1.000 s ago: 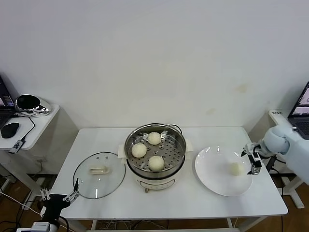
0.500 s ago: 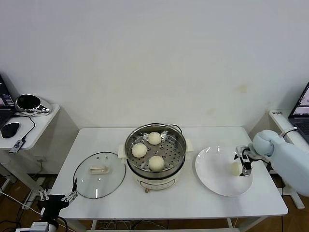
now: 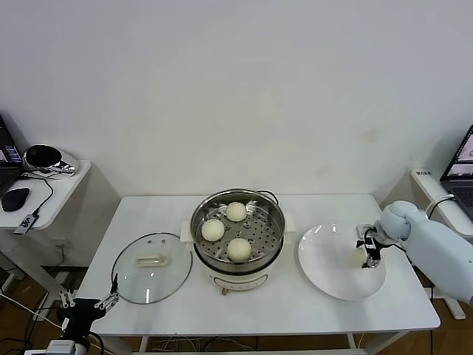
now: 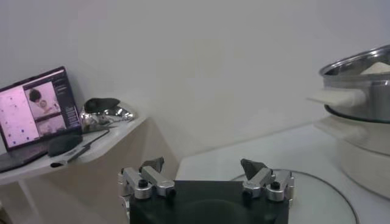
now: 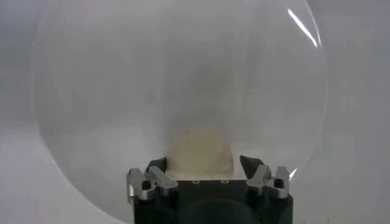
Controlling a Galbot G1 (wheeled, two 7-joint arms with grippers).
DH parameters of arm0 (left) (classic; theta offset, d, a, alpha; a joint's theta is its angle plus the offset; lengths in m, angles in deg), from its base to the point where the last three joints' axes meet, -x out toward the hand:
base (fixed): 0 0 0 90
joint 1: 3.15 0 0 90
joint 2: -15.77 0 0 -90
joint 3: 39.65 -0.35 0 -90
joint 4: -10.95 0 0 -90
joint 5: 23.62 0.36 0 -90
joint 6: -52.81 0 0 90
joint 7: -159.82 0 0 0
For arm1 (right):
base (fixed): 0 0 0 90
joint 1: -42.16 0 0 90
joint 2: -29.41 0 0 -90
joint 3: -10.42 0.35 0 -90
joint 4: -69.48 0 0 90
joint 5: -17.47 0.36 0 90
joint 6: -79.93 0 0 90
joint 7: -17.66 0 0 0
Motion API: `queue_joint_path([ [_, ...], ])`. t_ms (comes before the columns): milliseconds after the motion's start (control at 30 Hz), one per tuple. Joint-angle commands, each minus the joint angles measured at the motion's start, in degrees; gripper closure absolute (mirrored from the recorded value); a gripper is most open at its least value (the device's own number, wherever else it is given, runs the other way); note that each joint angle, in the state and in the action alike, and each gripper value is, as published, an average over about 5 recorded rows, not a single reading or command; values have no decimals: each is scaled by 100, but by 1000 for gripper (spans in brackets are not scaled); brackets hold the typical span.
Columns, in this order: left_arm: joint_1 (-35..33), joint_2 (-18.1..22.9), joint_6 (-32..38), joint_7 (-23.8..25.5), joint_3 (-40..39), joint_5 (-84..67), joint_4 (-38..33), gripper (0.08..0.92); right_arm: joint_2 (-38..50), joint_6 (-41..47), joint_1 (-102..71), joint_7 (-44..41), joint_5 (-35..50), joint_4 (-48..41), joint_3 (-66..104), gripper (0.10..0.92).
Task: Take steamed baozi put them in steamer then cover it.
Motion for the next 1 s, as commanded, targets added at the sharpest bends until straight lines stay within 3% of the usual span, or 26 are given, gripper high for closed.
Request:
queue_joint_path([
  [33, -9, -3, 3, -3, 0, 3, -15, 177, 25, 28, 60, -40, -16, 57, -55, 388],
  [300, -16, -28, 10, -2, 43, -21, -34, 177, 802, 548, 1054, -108, 834, 1218, -1087, 414],
  [533, 33, -48, -6, 4, -17, -19, -76, 177, 1210, 1100, 3248, -98, 2253, 2423, -2664, 423],
  [767, 108, -78, -13, 7, -121, -17, -89, 177, 260, 1834, 5375, 226, 3803, 2784, -4134, 415],
  [1000, 139, -61, 12, 2, -126, -21, -51, 177, -989, 2532, 5761, 791, 5011, 2794, -4537, 411],
])
